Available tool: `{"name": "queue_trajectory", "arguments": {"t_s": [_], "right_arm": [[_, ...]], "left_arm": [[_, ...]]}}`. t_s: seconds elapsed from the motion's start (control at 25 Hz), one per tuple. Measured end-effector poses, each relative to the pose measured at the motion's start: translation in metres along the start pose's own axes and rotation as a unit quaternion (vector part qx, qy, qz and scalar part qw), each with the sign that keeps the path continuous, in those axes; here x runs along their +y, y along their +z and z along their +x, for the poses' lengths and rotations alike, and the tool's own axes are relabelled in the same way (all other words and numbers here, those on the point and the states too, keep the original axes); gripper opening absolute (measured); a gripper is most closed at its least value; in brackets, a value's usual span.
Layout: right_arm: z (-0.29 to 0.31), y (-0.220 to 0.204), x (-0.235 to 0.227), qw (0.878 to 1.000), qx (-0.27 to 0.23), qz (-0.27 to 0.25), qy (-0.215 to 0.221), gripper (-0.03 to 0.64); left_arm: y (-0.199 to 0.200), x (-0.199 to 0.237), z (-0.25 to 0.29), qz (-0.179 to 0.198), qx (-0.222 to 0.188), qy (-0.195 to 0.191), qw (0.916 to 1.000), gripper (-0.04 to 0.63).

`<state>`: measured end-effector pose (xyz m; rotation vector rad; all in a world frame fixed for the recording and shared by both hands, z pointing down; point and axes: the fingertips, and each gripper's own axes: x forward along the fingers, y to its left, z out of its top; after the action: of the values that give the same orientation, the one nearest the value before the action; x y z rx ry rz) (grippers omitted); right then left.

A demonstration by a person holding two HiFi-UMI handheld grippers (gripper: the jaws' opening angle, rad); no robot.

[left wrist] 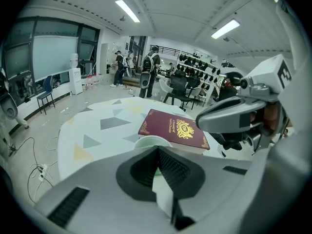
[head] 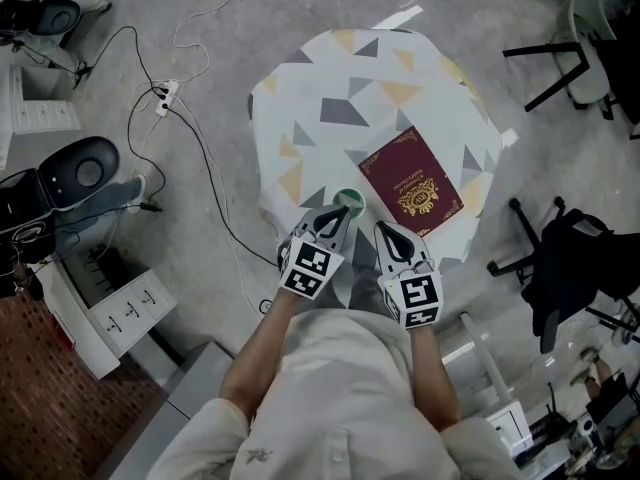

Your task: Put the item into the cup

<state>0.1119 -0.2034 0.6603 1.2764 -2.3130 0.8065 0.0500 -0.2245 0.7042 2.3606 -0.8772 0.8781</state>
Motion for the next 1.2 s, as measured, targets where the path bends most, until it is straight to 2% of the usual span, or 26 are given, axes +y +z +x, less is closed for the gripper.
{"name": "queue_trajectory", "arguments": {"t_s": [0.36,1.2], "right_arm": [[-0.001,-0.001,-0.002,1.000,-0.003,0.007,-0.005,0.006],[-0.002,0.002,0.000,1.000,-0.009,0.010,-0.016,0.006]], "left_arm": [[-0.008,0.002,0.008,0.007,0.031,0.008,0.9995,0.012],[-0.010,0.005,0.014,0.020,0.055,0.015,0.9982,0.020]]}}
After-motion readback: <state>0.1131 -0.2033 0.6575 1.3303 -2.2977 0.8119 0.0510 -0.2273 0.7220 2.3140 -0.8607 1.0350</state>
